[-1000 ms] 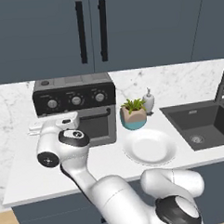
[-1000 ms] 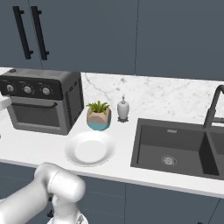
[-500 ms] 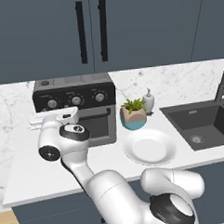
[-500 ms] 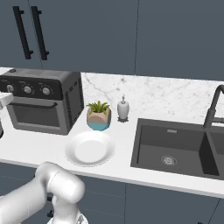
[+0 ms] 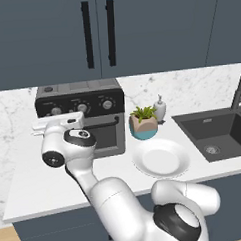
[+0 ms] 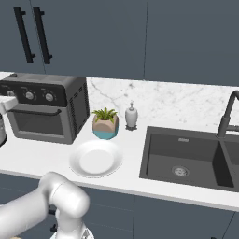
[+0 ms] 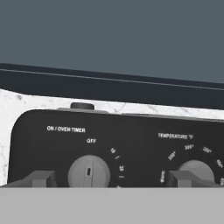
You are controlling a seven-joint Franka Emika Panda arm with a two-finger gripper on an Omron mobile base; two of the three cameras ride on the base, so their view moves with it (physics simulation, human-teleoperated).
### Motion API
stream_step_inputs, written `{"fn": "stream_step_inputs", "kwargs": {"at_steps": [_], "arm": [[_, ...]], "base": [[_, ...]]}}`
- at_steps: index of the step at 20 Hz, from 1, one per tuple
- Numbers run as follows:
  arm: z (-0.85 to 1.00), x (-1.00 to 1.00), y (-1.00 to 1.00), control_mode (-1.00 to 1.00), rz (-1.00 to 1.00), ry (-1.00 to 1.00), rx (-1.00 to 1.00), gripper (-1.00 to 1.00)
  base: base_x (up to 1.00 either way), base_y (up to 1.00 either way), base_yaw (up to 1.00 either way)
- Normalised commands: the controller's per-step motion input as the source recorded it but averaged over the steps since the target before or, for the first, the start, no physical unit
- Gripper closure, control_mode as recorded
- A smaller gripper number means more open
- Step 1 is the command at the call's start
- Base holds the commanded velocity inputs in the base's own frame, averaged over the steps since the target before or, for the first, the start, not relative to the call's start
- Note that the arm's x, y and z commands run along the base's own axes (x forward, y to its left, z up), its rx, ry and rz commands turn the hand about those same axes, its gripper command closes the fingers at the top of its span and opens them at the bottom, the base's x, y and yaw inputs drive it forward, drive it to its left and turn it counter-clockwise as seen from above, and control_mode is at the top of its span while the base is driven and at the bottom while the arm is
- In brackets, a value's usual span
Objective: Pick up the kebab skewer and baguette bread, and place them inside the toaster oven. Close the toaster oven door and start by setting the timer.
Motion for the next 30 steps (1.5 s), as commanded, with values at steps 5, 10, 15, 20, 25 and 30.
{"fn": "stream_step_inputs", "kwargs": {"at_steps": [5,10,15,20,25,30], "arm": [[0.00,0.13,0.04,-1.00,0.00,-0.01,0.00,-1.00],[0.00,0.00,0.15,-1.00,0.00,-0.05,0.00,-1.00],[0.00,0.00,0.06,-1.00,0.00,-0.05,0.00,-1.00],[-0.10,0.00,0.00,-1.00,0.00,-0.03,0.00,-1.00],[-0.13,0.03,0.00,-1.00,0.00,-0.02,0.00,-1.00],[0.00,0.05,0.00,-1.00,0.00,-0.05,0.00,-1.00]], "base": [[0.00,0.00,0.00],[0.00,0.00,0.00],[0.00,0.00,0.00],[0.00,0.00,0.00],[0.00,0.00,0.00],[0.00,0.00,0.00]]}}
